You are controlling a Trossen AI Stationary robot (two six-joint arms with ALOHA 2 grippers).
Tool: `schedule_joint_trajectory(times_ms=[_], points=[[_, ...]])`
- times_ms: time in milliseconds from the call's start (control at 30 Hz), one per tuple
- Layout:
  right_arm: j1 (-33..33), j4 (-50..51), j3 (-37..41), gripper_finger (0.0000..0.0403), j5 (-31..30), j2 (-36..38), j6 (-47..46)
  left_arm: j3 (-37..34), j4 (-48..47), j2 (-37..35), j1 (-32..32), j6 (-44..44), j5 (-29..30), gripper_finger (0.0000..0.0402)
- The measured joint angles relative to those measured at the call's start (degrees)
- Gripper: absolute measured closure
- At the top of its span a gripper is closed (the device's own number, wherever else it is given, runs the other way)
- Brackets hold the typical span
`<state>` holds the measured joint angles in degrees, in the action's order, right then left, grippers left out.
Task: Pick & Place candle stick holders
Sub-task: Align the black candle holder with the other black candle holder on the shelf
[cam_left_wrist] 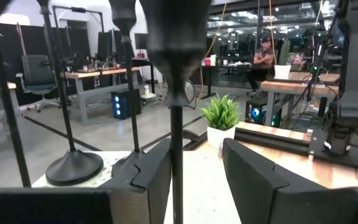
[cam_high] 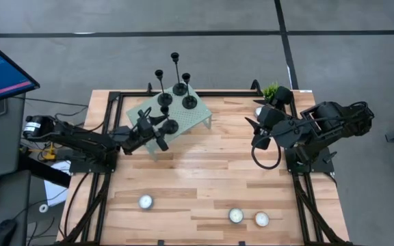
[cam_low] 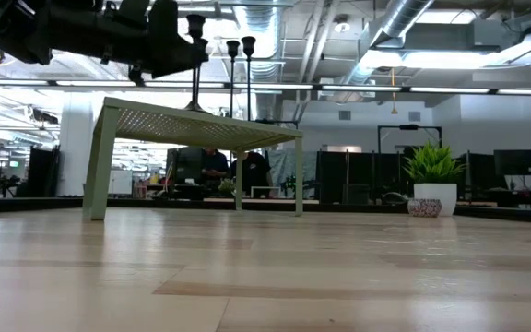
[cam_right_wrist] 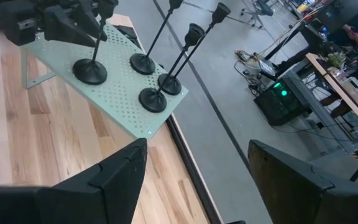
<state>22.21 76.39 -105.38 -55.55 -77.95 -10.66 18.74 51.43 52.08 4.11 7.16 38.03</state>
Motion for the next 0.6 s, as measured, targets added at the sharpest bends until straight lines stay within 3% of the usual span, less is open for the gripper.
schedule_joint_trajectory(times_ms=[133,300,600], points=[[-0.6,-0.2,0.0,0.0132,0.0,0.0,0.0,0.0,-0.7,-0.6,0.1,0.1,0.4,0.0303],[-1.5,-0.2,0.0,0.0132,0.0,0.0,0.0,0.0,-2.0,-0.6,0.1,0.0,0.2,0.0384],[-1.7,-0.2,0.0,0.0132,0.0,0.0,0.0,2.4,-2.1,-0.6,-0.4,3.1,1.3,0.0390]])
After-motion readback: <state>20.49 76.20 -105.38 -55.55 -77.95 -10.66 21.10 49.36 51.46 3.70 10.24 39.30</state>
